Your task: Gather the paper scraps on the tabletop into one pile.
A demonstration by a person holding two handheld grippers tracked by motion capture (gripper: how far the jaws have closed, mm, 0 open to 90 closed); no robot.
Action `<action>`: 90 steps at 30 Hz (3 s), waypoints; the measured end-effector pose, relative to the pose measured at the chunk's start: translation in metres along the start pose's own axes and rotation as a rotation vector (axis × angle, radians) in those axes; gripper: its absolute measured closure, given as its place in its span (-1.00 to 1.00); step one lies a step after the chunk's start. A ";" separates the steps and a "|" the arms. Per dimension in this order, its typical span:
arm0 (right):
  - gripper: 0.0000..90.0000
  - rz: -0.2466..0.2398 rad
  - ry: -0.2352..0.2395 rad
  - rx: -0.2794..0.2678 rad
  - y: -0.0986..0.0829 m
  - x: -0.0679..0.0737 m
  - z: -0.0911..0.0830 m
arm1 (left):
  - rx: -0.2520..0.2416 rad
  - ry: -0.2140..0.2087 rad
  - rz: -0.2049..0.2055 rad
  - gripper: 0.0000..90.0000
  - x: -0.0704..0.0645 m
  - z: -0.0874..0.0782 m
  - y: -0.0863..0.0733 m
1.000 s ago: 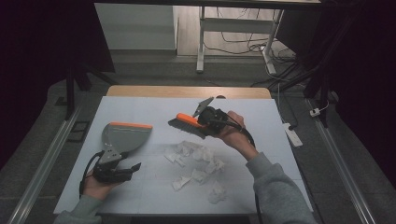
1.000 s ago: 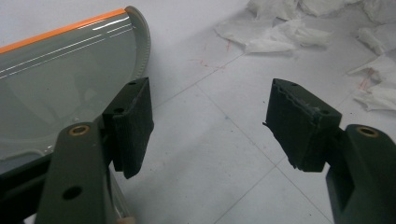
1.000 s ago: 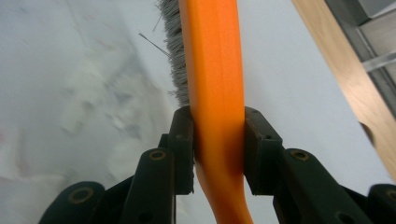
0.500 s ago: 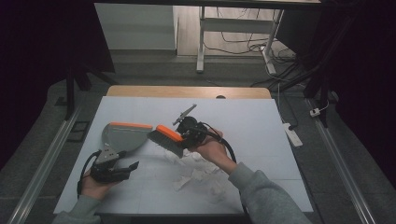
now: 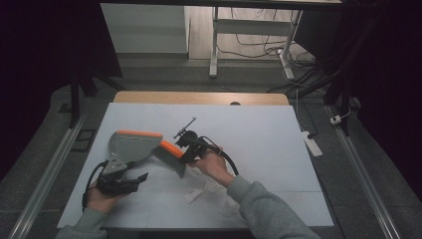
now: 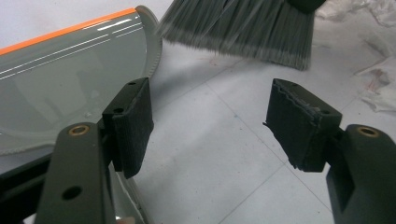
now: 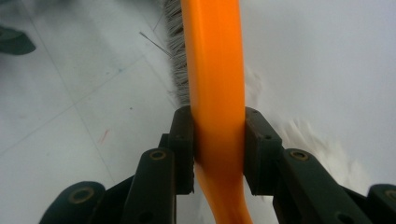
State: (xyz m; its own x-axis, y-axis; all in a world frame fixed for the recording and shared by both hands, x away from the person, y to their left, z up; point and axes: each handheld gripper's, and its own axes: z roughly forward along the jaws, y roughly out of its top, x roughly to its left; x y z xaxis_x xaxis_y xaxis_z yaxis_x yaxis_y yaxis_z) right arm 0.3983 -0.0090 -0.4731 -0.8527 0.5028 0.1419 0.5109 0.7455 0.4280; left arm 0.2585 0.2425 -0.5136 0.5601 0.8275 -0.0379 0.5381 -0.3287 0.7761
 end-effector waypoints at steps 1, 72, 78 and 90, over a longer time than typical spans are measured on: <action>0.52 0.029 0.009 -0.001 -0.004 -0.007 -0.002 | -0.001 -0.001 -0.002 -0.29 0.000 0.000 0.000; 0.51 -0.289 -0.165 -0.069 -0.075 -0.008 -0.113 | 0.024 0.001 -0.003 -0.28 0.001 0.004 -0.001; 0.51 -0.294 -0.145 -0.068 -0.087 -0.011 -0.115 | 0.025 0.002 -0.004 -0.28 0.001 0.005 -0.001; 0.51 -0.382 -0.035 -0.041 -0.126 -0.009 -0.139 | 0.025 0.001 -0.006 -0.28 0.001 0.005 -0.002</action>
State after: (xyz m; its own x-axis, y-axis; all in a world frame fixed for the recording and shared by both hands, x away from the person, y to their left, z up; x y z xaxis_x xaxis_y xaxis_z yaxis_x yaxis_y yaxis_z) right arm 0.3261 -0.1680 -0.4041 -0.9761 0.2072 -0.0655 0.1513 0.8646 0.4792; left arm 0.2612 0.2416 -0.5178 0.5566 0.8297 -0.0421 0.5568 -0.3350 0.7601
